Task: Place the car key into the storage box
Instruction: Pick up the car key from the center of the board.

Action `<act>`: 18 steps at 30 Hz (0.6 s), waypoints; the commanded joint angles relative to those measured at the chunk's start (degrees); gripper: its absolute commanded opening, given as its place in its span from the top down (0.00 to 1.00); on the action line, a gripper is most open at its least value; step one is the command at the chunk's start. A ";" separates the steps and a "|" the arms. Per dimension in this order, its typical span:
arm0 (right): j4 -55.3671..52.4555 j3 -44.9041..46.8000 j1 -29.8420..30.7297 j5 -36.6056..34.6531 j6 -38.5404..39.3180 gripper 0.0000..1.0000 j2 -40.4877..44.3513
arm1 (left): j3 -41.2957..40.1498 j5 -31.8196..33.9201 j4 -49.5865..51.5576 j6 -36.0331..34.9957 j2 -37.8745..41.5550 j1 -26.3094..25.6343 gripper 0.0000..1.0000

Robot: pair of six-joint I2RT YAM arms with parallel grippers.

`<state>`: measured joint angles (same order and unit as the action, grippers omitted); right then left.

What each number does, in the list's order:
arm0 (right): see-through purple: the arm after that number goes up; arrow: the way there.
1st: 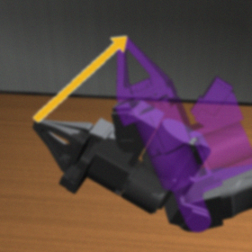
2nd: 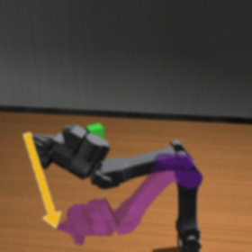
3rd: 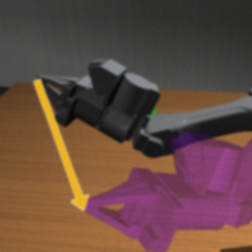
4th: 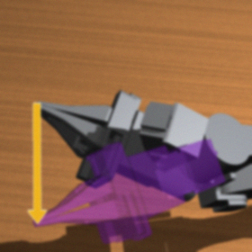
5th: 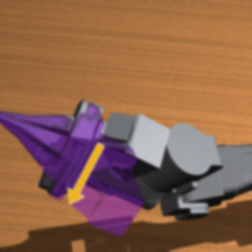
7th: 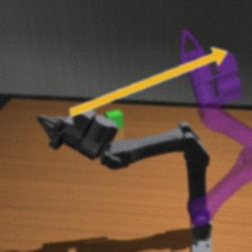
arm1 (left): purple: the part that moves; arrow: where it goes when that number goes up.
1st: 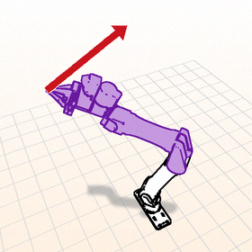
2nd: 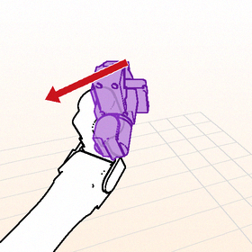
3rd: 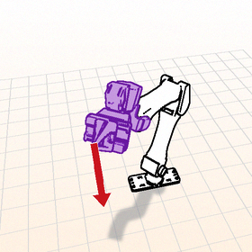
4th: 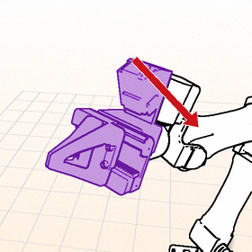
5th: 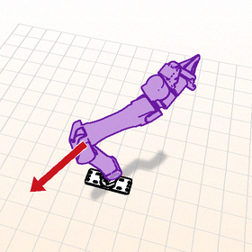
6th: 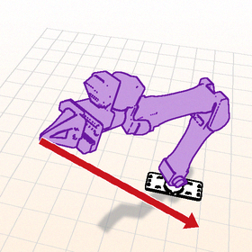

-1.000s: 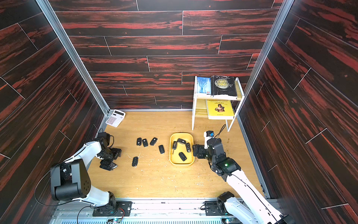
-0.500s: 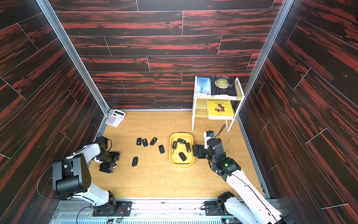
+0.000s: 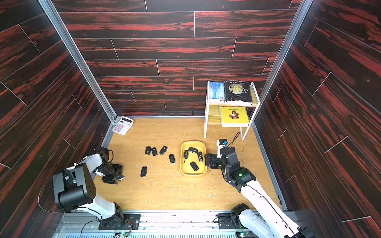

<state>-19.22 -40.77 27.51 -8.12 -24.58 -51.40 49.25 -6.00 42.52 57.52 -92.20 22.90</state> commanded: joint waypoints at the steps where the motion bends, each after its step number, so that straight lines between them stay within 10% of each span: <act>1: 0.06 0.61 -0.17 0.33 0.41 0.17 -0.20 | -1.71 -1.30 -4.64 -1.91 -4.07 0.31 0.47; 11: 0.11 0.61 -0.17 0.38 0.43 0.17 -0.19 | -0.27 -2.17 -4.73 -5.13 -4.60 0.39 0.84; 18: 0.50 0.59 -0.60 0.62 0.63 0.17 -0.28 | 1.73 -2.68 -1.31 -7.68 1.76 0.28 0.84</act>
<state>-19.22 -40.77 27.31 -8.08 -24.56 -51.44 50.50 -7.20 43.13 52.40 -92.68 23.29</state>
